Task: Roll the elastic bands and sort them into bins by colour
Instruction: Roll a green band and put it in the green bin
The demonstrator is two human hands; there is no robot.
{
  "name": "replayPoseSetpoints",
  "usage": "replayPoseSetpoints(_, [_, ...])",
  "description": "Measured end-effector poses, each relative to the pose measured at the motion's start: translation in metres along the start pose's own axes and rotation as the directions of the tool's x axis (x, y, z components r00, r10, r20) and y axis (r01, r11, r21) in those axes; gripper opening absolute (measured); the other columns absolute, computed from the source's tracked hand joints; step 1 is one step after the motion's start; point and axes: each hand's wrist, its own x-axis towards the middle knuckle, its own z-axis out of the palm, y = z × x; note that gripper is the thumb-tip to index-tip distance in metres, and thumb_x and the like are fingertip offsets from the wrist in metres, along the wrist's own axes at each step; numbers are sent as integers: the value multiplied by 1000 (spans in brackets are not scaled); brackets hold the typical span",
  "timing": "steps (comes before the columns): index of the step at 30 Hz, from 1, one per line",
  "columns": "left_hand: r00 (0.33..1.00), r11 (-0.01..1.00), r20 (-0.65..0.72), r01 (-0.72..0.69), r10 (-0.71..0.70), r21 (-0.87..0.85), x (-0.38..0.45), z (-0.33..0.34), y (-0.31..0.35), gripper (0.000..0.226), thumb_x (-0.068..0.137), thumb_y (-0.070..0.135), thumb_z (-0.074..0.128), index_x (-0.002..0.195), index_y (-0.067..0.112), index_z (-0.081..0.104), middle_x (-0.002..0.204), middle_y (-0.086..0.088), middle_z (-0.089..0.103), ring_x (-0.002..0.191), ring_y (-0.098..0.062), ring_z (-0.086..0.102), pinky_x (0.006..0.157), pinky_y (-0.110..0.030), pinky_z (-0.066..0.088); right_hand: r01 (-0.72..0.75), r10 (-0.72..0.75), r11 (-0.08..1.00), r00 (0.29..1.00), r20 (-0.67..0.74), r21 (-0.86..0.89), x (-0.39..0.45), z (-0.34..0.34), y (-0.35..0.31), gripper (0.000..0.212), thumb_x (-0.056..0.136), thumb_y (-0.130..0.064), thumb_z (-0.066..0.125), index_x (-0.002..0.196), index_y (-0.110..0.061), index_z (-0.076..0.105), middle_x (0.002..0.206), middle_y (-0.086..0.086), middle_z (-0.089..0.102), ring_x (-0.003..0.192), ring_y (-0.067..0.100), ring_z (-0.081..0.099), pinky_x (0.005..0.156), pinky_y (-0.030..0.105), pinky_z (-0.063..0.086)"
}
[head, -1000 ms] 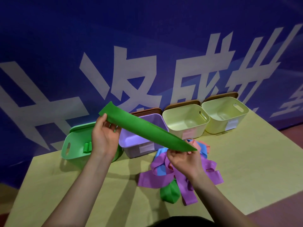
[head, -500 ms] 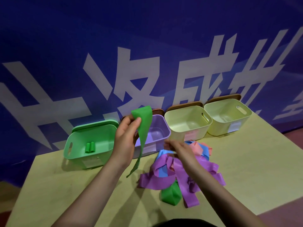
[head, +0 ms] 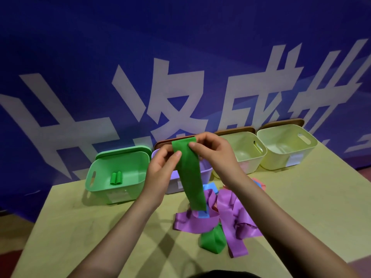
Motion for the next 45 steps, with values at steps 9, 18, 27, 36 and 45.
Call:
replayPoseSetpoints(9, [868, 899, 236, 434, -436, 63, -14, 19, -54, 15, 95, 9, 51, 86, 9, 63, 64, 1, 70, 58, -9, 66, 58, -19, 54, -54, 120, 963, 964, -239, 266, 31, -41, 4, 21, 94, 0, 52, 76, -12, 53, 49, -8, 49, 44, 3, 43, 46, 14, 40])
replayPoseSetpoints(18, [768, 816, 298, 477, -567, 326, -41, -12, -127, 9, 93, 6, 57, 92, 9, 66, 66, 2, 71, 52, -8, 62, 56, -20, 52, -99, 297, 916, 818, -493, 389, 28, -111, 41, 18, 97, -5, 48, 81, -12, 52, 51, -8, 59, 45, 1, 55, 48, 14, 46])
replayPoseSetpoints(27, [757, 729, 221, 439, -615, 526, -47, -34, -157, 20, 93, 9, 59, 74, 15, 61, 51, 9, 60, 49, -2, 52, 49, -18, 36, -158, 259, 954, 860, -439, 254, 12, -102, 49, 20, 96, -8, 49, 80, -17, 55, 75, 2, 57, 68, 10, 57, 58, 20, 48])
replayPoseSetpoints(36, [863, 845, 310, 215, -399, 489, -28, -36, -134, 31, 88, 8, 65, 111, 27, 56, 112, 6, 62, 105, -6, 58, 84, -11, 45, -91, 104, 989, 988, -111, 115, -5, -57, 21, 12, 90, -7, 57, 80, -12, 52, 60, -7, 54, 55, 6, 50, 55, 17, 44])
replayPoseSetpoints(45, [963, 979, 177, 194, -202, 64, -4, 32, -31, 22, 100, 16, 42, 97, 22, 63, 85, 15, 71, 83, 6, 64, 74, -9, 46, -69, 70, 998, 998, -9, 7, -6, -35, 19, 17, 91, 3, 55, 80, -9, 55, 61, -6, 56, 56, 2, 51, 55, 14, 42])
